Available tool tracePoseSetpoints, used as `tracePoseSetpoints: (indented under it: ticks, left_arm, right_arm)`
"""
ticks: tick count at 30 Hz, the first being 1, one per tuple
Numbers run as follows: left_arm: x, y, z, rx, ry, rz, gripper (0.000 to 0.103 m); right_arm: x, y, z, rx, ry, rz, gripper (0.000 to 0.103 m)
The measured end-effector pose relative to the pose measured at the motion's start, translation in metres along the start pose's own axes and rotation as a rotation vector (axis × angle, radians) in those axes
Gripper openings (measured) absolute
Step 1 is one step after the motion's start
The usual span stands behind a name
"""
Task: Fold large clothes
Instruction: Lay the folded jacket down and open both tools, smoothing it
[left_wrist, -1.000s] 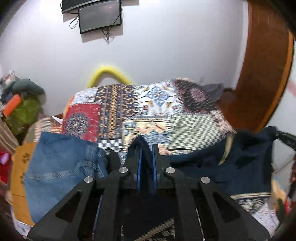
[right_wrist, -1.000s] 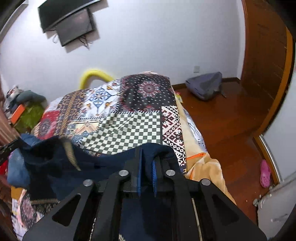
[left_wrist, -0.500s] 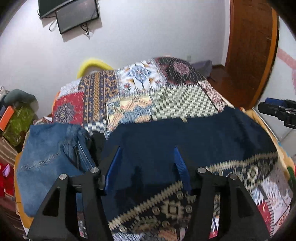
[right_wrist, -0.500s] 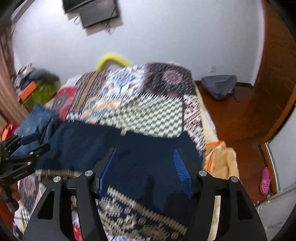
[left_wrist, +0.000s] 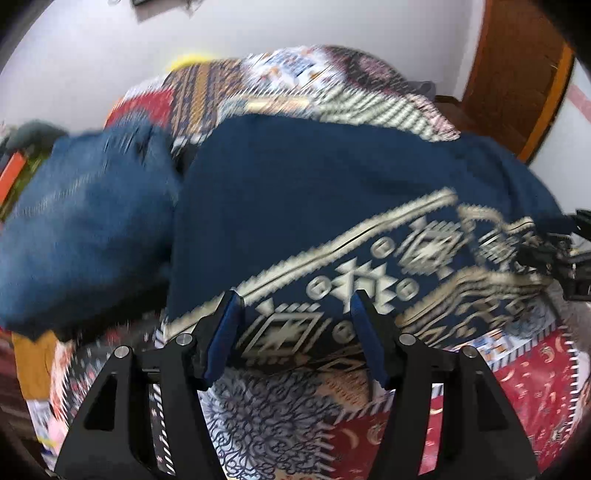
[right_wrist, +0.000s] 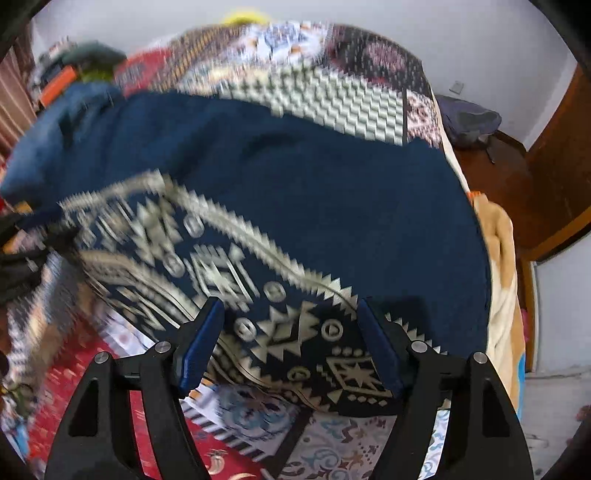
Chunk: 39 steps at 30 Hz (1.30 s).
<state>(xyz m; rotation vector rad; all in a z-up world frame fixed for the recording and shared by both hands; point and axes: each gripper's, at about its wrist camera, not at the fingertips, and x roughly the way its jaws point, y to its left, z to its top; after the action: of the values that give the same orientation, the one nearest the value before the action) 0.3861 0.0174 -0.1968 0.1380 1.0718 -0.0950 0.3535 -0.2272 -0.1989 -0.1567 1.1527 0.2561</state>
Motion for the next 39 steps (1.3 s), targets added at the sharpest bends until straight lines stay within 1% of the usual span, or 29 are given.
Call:
tracePoseSetpoints:
  ticks: [4,6,8,10,11,13,16,18,20,22,23,25,28,32,36,39]
  left_arm:
    - [0.006,0.023,-0.013,-0.090,0.027,-0.016,0.061]
    - [0.003,0.036,-0.020,-0.146,0.028,-0.042,0.061]
    - [-0.003,0.047,-0.027,-0.199,0.026,-0.053,0.061]
    - [-0.009,0.058,-0.033,-0.256,0.021,-0.033,0.061]
    - [-0.013,0.066,-0.038,-0.296,0.016,-0.039,0.061]
    - [-0.018,0.079,-0.047,-0.380,0.009,-0.074,0.061]
    - [-0.023,0.093,-0.062,-0.480,-0.002,-0.157,0.062]
    - [-0.023,0.096,-0.070,-0.527,-0.002,-0.252,0.062]
    - [-0.016,0.096,-0.077,-0.576,0.014,-0.376,0.062]
    - [-0.006,0.094,-0.079,-0.613,0.032,-0.454,0.062]
    - [0.000,0.093,-0.081,-0.632,0.042,-0.480,0.062]
    - [0.010,0.091,-0.083,-0.665,0.053,-0.501,0.062]
    - [0.019,0.093,-0.081,-0.711,0.031,-0.497,0.062]
    - [0.033,0.095,-0.071,-0.756,0.004,-0.513,0.063]
    - [0.049,0.099,-0.062,-0.812,-0.012,-0.552,0.063]
    - [0.056,0.096,-0.054,-0.828,-0.021,-0.550,0.063]
  right_arm:
    - [-0.005,0.011,-0.009,-0.063,-0.009,-0.060,0.071]
    - [-0.008,0.015,-0.011,-0.085,-0.011,-0.077,0.071]
    - [-0.013,0.018,-0.014,-0.096,-0.022,-0.069,0.071]
    - [-0.015,0.022,-0.014,-0.093,-0.033,-0.063,0.071]
    - [-0.016,0.024,-0.015,-0.090,-0.039,-0.060,0.071]
    - [-0.019,0.027,-0.014,-0.081,-0.057,-0.047,0.071]
    - [-0.024,0.030,-0.011,-0.063,-0.080,-0.021,0.071]
    - [-0.027,0.034,-0.010,-0.053,-0.091,-0.004,0.071]
    - [-0.029,0.035,-0.008,-0.045,-0.099,0.011,0.071]
    - [-0.031,0.037,-0.007,-0.039,-0.105,0.024,0.071]
    - [-0.032,0.038,-0.006,-0.037,-0.109,0.030,0.071]
    - [-0.032,0.038,-0.005,-0.035,-0.117,0.036,0.071]
    - [-0.033,0.037,-0.003,-0.031,-0.126,0.051,0.071]
    - [-0.032,0.036,-0.001,-0.014,-0.136,0.072,0.071]
    - [-0.025,0.034,0.001,0.008,-0.131,0.094,0.071]
    - [-0.018,0.032,0.001,0.012,-0.118,0.087,0.071]
